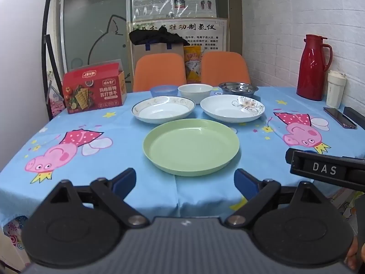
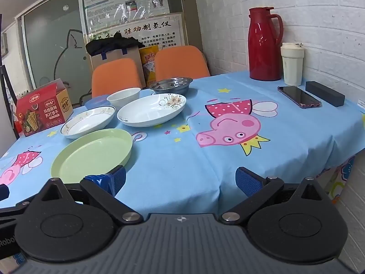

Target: Organize plates and bowls

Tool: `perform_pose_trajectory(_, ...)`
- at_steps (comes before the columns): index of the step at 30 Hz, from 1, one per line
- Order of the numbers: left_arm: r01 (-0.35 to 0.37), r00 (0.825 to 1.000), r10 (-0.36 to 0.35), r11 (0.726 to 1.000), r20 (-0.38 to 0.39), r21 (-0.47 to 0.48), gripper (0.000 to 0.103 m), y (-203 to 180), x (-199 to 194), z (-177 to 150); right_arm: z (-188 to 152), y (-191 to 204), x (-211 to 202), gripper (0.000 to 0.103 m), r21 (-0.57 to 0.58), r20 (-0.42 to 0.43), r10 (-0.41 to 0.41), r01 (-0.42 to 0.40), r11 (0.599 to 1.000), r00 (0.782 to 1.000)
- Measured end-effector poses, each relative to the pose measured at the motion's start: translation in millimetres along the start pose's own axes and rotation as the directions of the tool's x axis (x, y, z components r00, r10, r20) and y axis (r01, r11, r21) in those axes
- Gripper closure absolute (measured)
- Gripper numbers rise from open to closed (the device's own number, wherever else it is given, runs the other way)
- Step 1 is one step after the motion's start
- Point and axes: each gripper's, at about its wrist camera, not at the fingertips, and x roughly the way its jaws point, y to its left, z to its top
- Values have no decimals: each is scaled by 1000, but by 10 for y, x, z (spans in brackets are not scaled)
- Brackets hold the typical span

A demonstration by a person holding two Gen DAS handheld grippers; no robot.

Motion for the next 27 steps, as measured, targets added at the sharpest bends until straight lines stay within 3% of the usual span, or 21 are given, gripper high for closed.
perform_pose_trajectory(27, 10, 999, -10, 1000, -31, 1, 11, 11, 18, -11, -16, 40, 3, 13, 7, -11, 12, -12, 1000, 1000)
